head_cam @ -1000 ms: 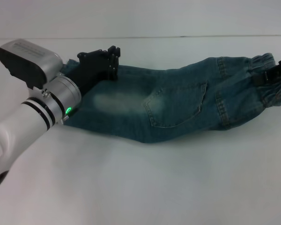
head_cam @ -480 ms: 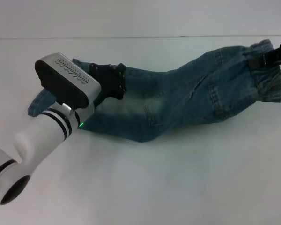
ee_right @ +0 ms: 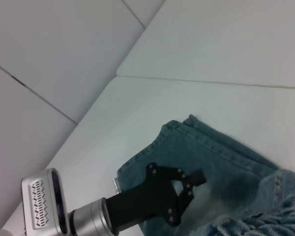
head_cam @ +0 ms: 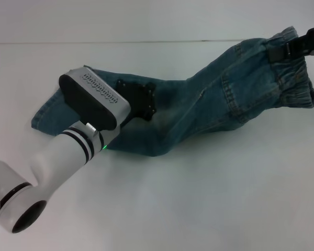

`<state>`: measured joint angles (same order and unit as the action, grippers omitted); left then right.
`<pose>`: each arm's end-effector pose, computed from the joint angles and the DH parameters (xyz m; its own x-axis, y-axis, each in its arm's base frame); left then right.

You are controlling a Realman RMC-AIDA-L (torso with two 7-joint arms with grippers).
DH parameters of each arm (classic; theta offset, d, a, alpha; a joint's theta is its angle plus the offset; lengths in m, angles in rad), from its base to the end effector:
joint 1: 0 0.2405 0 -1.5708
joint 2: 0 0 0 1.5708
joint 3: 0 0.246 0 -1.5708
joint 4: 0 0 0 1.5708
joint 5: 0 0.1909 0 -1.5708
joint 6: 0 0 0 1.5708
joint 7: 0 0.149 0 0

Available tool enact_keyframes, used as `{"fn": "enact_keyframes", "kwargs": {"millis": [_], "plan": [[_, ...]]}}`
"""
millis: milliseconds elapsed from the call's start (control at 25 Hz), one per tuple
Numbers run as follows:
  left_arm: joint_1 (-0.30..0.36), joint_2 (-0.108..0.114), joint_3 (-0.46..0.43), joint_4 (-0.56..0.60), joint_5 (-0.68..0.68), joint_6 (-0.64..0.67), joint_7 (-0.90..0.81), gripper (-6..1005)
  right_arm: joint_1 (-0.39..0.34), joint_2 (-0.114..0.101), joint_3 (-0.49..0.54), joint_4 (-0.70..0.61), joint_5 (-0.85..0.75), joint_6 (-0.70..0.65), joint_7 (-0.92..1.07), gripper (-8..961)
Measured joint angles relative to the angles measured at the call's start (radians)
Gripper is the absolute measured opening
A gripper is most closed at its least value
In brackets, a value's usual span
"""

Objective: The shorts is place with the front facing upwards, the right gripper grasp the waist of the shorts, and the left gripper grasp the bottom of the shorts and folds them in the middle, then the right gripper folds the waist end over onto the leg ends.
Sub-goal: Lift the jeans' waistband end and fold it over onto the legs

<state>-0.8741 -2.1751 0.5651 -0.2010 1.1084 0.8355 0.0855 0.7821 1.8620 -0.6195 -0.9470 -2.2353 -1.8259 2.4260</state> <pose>-0.2032 0.3649 -0.1172 0.9328 0.0269 0.3594 0.3017 -0.6037 -0.7379 0.1809 0.3693 0.1169 0.5149 -0.8007 -0.3062 -0.8415 -0.5403 -0.0023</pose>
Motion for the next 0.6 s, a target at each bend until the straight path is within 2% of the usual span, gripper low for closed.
{"fn": "enact_keyframes", "kwargs": {"millis": [280,600], "plan": [[-0.026,0.0,-0.022,-0.018,0.026,0.0,-0.006,0,0.013,0.0,0.005,-0.045,0.044,-0.015,0.02,106],[-0.022,0.0,-0.055,-0.033,0.103,0.0,-0.043,1,0.021,-0.002,0.01,-0.063,0.058,-0.014,0.026,105]]}}
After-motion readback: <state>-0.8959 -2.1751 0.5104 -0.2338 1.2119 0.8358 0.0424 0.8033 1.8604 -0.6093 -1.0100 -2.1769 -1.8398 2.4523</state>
